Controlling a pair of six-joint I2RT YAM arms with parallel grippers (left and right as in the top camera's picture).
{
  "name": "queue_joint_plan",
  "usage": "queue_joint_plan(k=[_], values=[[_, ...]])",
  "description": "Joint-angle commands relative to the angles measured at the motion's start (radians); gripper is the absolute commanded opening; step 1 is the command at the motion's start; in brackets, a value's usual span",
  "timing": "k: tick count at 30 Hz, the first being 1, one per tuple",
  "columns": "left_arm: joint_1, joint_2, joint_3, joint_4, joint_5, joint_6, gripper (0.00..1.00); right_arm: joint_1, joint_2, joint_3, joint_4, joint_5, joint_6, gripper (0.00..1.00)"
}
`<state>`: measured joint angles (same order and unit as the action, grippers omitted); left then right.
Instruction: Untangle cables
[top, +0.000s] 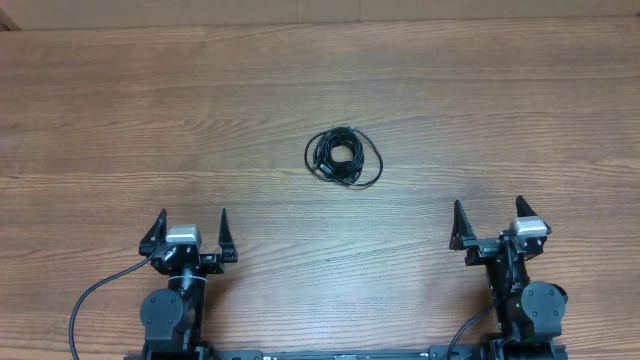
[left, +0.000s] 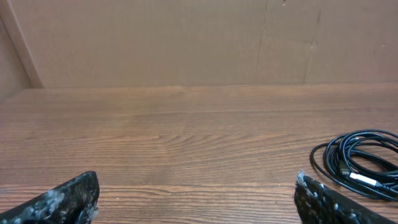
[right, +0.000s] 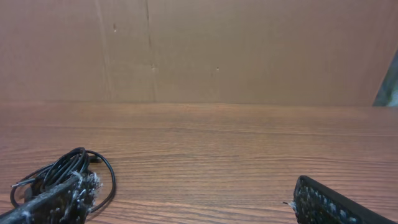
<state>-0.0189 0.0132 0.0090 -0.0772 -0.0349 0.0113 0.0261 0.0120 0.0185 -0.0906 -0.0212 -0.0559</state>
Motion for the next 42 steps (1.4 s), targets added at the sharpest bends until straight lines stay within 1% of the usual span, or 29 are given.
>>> queue_joint_plan(k=[1,33,37,39,40,42], values=[[0.005,-0.008,-0.004,0.002,-0.01,0.019,1.0,-0.004,-0.008,-0.01,0.006,0.009,0.003,1.0],[0.005,-0.008,-0.004,0.002,-0.01,0.019,1.0,-0.004,-0.008,-0.01,0.006,0.009,0.003,1.0],[0.005,-0.008,-0.004,0.002,-0.01,0.019,0.99,-0.004,-0.008,-0.01,0.022,0.052,-0.013,1.0],[0.005,-0.008,-0.004,0.002,-0.01,0.019,1.0,-0.004,-0.008,-0.01,0.035,0.03,-0.011,1.0],[0.005,-0.008,-0.004,0.002,-0.01,0.019,0.99,-0.003,-0.008,-0.01,0.04,-0.022,-0.012,1.0],[0.005,-0.008,-0.004,0.002,-0.01,0.019,1.0,-0.003,-0.008,-0.01,0.021,-0.067,-0.012,1.0]])
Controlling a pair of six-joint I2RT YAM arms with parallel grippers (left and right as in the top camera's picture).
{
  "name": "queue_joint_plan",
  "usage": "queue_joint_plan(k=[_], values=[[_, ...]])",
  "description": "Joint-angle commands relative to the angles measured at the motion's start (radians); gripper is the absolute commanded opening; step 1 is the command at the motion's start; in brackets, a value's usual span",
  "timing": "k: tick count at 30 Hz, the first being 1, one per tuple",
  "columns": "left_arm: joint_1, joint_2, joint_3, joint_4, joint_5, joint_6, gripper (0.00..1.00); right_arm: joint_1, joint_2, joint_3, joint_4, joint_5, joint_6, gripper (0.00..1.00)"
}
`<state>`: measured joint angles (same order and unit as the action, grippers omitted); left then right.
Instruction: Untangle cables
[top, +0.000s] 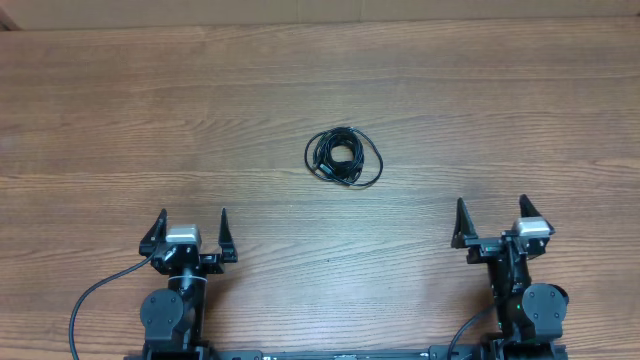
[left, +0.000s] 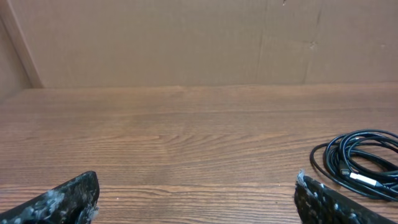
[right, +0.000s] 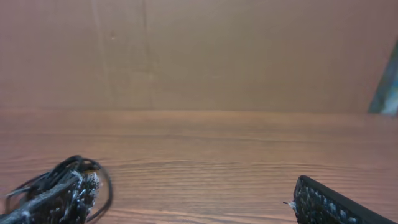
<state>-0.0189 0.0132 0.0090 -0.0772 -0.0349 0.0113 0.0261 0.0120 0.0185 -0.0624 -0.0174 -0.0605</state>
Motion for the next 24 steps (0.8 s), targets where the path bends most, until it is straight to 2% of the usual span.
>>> queue_joint_plan(k=[1,8,10,11,15,18,21,24], values=[[0.005,-0.008,-0.004,0.002,-0.01,0.019,0.99,-0.003,-0.008,-0.01,-0.013,-0.086,-0.005,1.0],[0.005,-0.008,-0.004,0.002,-0.01,0.019,0.99,-0.003,-0.008,-0.01,-0.006,-0.153,0.358,1.0],[0.005,-0.008,-0.004,0.002,-0.01,0.019,0.99,-0.003,-0.008,-0.01,-0.006,-0.154,0.493,1.0],[0.005,-0.008,-0.004,0.002,-0.01,0.019,0.99,-0.003,-0.007,-0.01,-0.006,-0.194,0.621,1.0],[0.005,-0.008,-0.004,0.002,-0.01,0.019,1.0,-0.002,-0.006,-0.01,0.03,-0.264,0.785,1.0],[0.005,-0.008,-0.004,0.002,-0.01,0.019,0.99,-0.002,-0.006,-0.01,0.169,-0.323,0.773,1.0],[0.005,-0.008,-0.004,0.002,-0.01,0.019,0.99,-0.002,-0.006,0.016,0.33,-0.343,0.655,1.0],[0.005,-0.008,-0.004,0.002,-0.01,0.019,0.99,-0.005,-0.002,0.119,0.3,-0.294,0.542,1.0]])
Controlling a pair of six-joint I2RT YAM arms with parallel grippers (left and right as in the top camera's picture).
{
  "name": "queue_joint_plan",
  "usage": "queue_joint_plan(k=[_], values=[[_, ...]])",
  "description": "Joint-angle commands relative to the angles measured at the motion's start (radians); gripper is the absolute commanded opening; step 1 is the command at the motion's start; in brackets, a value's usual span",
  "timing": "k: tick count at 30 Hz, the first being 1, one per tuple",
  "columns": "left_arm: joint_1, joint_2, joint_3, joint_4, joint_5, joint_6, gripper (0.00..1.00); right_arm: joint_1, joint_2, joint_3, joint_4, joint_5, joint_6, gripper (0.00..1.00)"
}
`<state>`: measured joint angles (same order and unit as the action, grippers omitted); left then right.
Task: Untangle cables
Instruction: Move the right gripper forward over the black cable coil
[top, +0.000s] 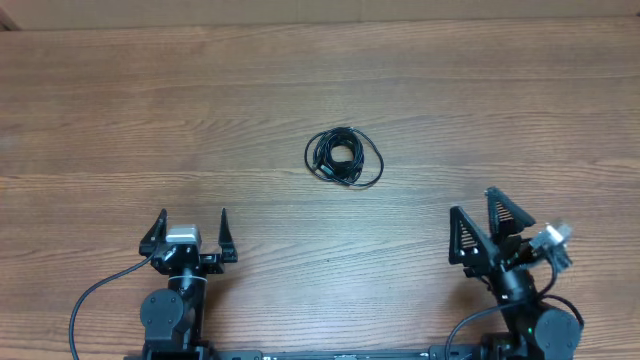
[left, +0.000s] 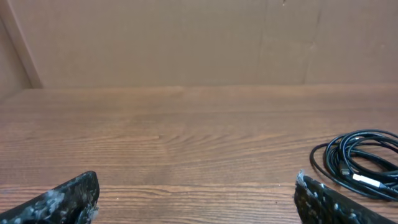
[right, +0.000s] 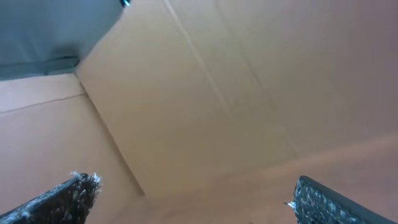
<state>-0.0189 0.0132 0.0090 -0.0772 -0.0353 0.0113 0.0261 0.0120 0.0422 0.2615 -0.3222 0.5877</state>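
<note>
A small tangled coil of black cable (top: 343, 157) lies on the wooden table near its middle. The left wrist view shows the cable (left: 360, 163) at the right edge, ahead of the fingers. My left gripper (top: 192, 231) rests open at the near left, empty. At the near right my right gripper (top: 480, 226) is open, empty, raised and twisted. Its fingers (right: 323, 199) frame only cardboard wall and ceiling, so the cable is out of the right wrist view.
Brown cardboard walls (left: 186, 43) close off the far edge of the wooden table (top: 150, 120). Black arm bases and their cables (top: 95, 295) sit at the near edge.
My right gripper has lifted and rolled, and its camera now faces the cardboard wall and ceiling instead of the table. The left arm and the cable coil have not moved.
Both grippers first rested open at the near edge with the coil untouched at mid-table. The right gripper then shifted slightly, its view blurring. Now it is raised and twisted, still open and empty, while the left stays put.
</note>
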Motion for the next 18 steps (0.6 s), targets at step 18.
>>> queue_joint_plan(k=[18], values=[[0.005,-0.008,-0.004,0.002,-0.01,0.019,0.99,0.001,0.99,1.176,-1.117,0.069,-0.491,1.0]])
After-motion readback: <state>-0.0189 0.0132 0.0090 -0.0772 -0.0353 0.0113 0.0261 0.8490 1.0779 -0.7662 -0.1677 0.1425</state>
